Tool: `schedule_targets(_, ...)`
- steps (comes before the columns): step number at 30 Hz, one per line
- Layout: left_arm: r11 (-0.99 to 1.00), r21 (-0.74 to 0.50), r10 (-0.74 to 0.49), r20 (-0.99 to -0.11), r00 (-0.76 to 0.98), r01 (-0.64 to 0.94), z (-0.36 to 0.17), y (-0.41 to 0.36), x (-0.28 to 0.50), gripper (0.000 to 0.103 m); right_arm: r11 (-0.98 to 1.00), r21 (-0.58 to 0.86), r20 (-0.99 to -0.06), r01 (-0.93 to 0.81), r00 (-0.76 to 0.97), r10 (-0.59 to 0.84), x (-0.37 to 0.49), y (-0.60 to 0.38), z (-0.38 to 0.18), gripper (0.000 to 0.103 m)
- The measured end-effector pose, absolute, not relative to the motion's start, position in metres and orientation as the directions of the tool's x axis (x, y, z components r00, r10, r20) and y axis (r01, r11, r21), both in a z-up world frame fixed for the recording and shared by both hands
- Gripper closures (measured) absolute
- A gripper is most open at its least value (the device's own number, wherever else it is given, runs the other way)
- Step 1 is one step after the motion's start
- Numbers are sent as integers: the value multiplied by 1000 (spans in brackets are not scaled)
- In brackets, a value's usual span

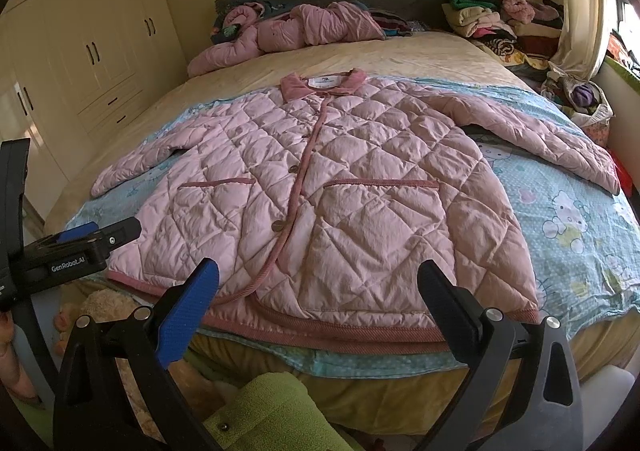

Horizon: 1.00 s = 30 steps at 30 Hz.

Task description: Fold large clothes

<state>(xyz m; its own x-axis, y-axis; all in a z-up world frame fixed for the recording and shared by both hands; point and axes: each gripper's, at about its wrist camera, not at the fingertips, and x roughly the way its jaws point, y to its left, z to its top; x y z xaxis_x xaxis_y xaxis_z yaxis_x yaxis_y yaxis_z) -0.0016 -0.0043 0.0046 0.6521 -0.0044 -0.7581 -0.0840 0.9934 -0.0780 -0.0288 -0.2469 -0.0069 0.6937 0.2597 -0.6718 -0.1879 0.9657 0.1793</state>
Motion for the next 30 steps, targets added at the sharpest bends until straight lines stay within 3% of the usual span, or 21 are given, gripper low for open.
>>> schedule_targets(30, 995, -84, -24, -751, 660, -61, 11, -5, 4, 9, 966, 169, -681, -197, 685, 259, -25, -245, -8, 4)
